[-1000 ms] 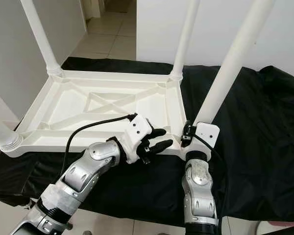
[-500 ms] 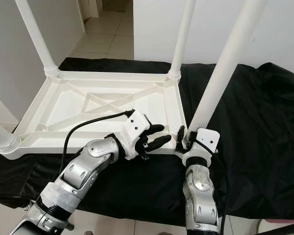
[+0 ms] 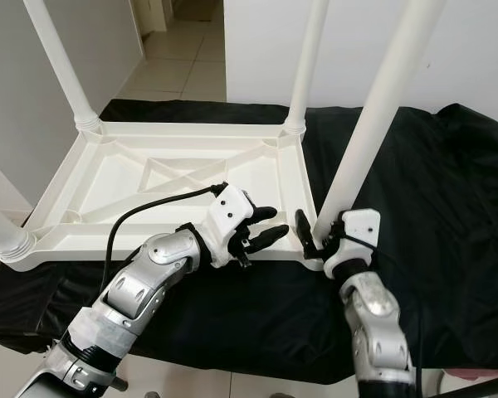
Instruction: Building children table
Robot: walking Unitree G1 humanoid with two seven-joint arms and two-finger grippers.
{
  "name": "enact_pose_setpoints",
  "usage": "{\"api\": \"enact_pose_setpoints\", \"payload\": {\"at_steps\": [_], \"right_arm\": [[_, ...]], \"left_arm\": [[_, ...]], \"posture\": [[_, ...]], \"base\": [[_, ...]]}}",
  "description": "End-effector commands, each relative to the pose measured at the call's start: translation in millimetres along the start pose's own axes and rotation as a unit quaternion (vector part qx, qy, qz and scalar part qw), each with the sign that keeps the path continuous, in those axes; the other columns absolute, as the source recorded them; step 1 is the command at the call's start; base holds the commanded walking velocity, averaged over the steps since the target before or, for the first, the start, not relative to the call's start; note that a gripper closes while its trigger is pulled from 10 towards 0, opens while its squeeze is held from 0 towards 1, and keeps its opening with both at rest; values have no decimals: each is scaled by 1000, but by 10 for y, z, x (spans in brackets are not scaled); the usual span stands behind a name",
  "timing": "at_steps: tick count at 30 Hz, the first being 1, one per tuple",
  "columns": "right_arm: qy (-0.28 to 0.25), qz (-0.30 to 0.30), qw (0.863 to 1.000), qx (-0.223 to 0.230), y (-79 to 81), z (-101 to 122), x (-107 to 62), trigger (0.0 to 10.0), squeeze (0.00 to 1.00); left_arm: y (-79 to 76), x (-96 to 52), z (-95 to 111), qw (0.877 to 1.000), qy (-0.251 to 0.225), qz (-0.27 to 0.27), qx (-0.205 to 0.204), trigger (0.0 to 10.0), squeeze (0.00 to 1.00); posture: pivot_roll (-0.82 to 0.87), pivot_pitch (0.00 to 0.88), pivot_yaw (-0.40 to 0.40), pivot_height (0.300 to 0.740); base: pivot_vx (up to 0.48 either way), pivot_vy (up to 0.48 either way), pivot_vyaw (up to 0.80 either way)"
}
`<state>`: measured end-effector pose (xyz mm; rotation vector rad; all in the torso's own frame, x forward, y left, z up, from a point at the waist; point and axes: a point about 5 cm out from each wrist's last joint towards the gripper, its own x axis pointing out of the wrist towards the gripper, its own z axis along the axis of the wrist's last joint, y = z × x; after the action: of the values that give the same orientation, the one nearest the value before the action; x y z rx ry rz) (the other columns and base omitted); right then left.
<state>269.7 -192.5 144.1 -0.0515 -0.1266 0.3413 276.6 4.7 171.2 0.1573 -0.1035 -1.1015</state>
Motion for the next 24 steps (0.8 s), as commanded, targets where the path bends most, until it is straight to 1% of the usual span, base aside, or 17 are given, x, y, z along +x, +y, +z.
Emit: {"api": "enact_pose_setpoints", "payload": {"at_steps": [1, 3, 4, 6, 8, 9, 10, 12, 13, 14, 15, 21, 24], "right_arm": [[4, 73, 997, 11, 57, -25, 41, 10000, 0], [4, 73, 997, 11, 57, -25, 41, 10000, 0], [10, 100, 995, 16, 63, -30, 51, 10000, 0], [24, 119, 993, 2, -12, -39, 87, 10000, 0], [24, 119, 993, 2, -12, -39, 87, 10000, 0], [32, 127, 991, -1, -48, -45, 99, 10000, 0], [38, 135, 990, -2, -79, -54, 100, 9569, 0], [38, 135, 990, -2, -79, -54, 100, 9569, 0], [43, 142, 989, 0, -100, -64, 91, 8627, 0], [43, 142, 989, 0, -100, -64, 91, 8627, 0], [52, 147, 988, -2, -161, -100, 58, 0, 0], [55, 152, 987, -2, -211, -129, 31, 0, 0], [57, 143, 988, 9, -208, -149, 3, 0, 0]], "left_arm": [[15, -13, -23, 1000, 2, 21, 5, 10000, 0], [15, -13, -23, 1000, 2, 21, 5, 10000, 0], [12, -12, -19, 1000, 2, 20, 6, 10000, 0], [9, -20, -19, 1000, 6, 15, -3, 10000, 0], [9, -20, -19, 1000, 6, 15, -3, 10000, 0], [11, -29, -18, 1000, 6, 14, -6, 10000, 0], [12, -40, -19, 1000, 6, 15, -7, 10000, 0], [12, -40, -19, 1000, 6, 15, -7, 10000, 0], [12, -48, -20, 1000, 6, 17, -7, 10000, 0], [12, -48, -20, 1000, 6, 17, -7, 10000, 0], [8, -58, -22, 1000, 6, 18, -6, 10000, 0], [4, -67, -24, 1000, 5, 19, -5, 10000, 0], [2, -83, -30, 1000, 5, 17, -9, 10000, 0]], "posture": [[-140, 0, 36, 740], [-140, 0, 36, 740], [-135, 0, 32, 740], [-114, 0, 20, 740], [-114, 0, 20, 740], [-105, 0, 15, 740], [-98, 0, 11, 740], [-98, 0, 11, 740], [-98, 0, 11, 740], [-98, 0, 11, 740], [-99, 0, 13, 740], [-100, 0, 14, 740], [-108, 0, 22, 740]], "base": [[0, 0, 0], [0, 0, 0], [0, 0, 0], [0, 0, 0], [0, 0, 0], [0, 0, 0], [0, 0, 0], [0, 0, 0], [0, 0, 0], [0, 0, 0], [0, 0, 0], [0, 0, 0], [0, 0, 0]]}}
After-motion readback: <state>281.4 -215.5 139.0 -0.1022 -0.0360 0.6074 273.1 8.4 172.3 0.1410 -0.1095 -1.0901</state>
